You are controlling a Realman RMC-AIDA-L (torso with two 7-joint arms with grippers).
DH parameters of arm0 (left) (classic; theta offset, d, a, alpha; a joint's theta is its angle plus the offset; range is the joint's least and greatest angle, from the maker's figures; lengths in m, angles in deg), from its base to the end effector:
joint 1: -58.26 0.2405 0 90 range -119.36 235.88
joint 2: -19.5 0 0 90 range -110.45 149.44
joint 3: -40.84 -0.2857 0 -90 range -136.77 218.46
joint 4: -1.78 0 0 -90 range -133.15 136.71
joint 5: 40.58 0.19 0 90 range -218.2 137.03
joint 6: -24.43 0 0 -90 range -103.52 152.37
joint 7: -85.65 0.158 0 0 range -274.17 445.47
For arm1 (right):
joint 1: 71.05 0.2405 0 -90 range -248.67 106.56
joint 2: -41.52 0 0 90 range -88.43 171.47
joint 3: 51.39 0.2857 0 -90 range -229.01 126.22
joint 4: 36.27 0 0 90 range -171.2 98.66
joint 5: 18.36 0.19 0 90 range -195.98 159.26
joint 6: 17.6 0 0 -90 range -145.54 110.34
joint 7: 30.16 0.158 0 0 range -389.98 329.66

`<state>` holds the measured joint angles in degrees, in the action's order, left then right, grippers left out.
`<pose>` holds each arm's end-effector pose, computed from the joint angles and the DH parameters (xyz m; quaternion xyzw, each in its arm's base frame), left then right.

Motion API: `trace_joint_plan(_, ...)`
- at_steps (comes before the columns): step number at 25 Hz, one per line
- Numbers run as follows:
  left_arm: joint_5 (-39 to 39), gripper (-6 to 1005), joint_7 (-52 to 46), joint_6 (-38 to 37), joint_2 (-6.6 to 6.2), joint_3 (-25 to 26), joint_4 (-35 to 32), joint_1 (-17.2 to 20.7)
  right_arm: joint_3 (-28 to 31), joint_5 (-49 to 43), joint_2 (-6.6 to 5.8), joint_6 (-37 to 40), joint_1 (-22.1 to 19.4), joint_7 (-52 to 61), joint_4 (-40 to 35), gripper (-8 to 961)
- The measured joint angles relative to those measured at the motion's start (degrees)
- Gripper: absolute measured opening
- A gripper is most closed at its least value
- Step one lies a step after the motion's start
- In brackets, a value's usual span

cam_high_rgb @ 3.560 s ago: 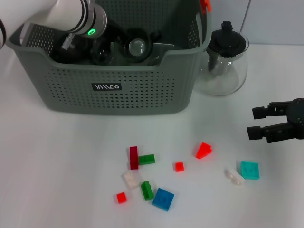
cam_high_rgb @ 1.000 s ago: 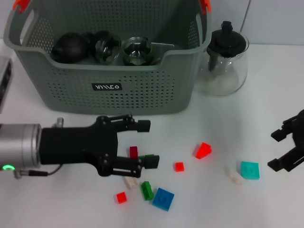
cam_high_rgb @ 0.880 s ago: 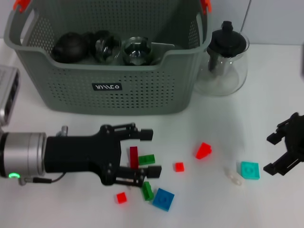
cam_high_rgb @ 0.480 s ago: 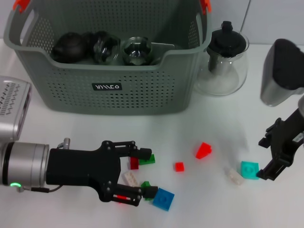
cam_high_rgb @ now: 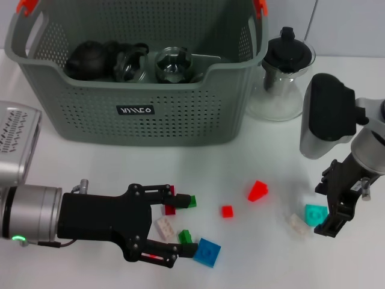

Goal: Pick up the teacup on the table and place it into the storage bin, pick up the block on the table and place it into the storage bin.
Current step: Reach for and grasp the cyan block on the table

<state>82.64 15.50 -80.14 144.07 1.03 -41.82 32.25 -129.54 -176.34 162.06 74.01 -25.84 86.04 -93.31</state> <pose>-0.2546 0.2642 -0.0564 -0.9628 -0.1214 -0.2412 0.0054 0.2326 0.3572 -0.0549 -0.9415 0.1091 -0.3176 0.0288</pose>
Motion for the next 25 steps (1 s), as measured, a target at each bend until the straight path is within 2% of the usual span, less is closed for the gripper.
trace_joint_plan(7,0.0,864,0.0,0.2,-0.03,1.0,0.0,-0.1,-3.1,0.0,0.04,-2.1,-0.1,1.3,0.4,931)
trace_joint_plan(13,-0.1,863,0.3,0.4,-0.04,2.1,0.0,-0.1,-6.0,-0.1,0.04,-3.2,-0.3,2.5,0.5,886)
trace_joint_plan(23,-0.2,863,0.3,0.6,-0.04,2.1,0.1,0.1,-6.5,0.0,0.15,-3.5,-0.6,2.6,0.5,812)
trace_joint_plan(25,-0.3,862,0.3,0.6,-0.03,2.1,0.1,0.1,-6.8,0.0,0.19,-3.5,-0.6,2.7,0.5,684)
